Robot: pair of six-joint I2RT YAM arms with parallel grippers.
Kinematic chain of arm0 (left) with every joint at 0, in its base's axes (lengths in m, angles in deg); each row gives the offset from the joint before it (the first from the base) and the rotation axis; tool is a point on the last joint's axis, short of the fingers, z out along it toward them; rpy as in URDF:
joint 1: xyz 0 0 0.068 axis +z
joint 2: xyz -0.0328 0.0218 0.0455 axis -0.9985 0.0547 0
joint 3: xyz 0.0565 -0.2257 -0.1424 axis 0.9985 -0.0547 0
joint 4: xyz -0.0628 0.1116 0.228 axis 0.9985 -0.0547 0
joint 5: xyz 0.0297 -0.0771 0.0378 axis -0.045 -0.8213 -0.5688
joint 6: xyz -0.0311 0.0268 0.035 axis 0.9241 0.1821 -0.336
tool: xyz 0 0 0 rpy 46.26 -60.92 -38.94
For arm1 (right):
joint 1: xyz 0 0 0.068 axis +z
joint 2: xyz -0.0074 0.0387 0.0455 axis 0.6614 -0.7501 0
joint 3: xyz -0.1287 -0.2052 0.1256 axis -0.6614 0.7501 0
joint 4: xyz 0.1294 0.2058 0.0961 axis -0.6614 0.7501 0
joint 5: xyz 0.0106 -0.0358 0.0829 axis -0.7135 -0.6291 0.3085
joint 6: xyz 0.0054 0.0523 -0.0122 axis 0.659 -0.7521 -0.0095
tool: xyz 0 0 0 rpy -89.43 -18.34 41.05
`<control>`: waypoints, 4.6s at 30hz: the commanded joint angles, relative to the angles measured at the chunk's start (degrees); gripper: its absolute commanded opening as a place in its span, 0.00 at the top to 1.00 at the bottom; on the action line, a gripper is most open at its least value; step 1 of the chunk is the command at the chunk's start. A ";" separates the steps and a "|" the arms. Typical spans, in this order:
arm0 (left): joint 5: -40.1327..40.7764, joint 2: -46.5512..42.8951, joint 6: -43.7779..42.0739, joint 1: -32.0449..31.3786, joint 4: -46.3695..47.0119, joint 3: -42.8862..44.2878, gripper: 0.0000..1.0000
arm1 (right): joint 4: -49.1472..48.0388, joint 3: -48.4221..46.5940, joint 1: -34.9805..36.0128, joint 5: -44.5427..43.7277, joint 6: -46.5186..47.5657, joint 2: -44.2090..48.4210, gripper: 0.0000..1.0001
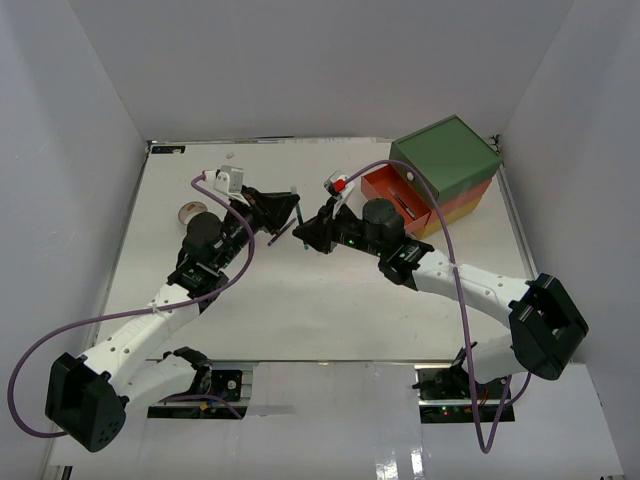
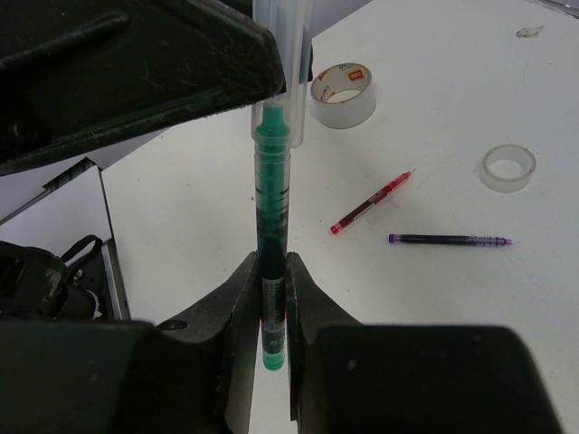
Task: Sort the stationery into containers
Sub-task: Close the pen cap on the pen.
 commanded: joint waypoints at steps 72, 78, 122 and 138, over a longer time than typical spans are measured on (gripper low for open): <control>-38.78 5.43 -18.29 4.00 -14.45 20.59 0.18 | -1.71 -1.91 -12.37 39.67 9.64 6.99 0.92; -44.59 7.01 -17.67 4.09 -14.54 20.60 0.26 | -1.98 -2.71 -12.72 42.40 9.02 6.37 0.92; -49.42 8.42 -8.18 4.17 -0.83 16.38 0.55 | -2.33 -3.32 -12.72 44.16 8.15 4.97 0.92; -48.20 8.86 -6.95 4.17 -2.32 16.55 0.80 | -4.52 -3.15 -12.63 42.23 6.48 5.14 0.92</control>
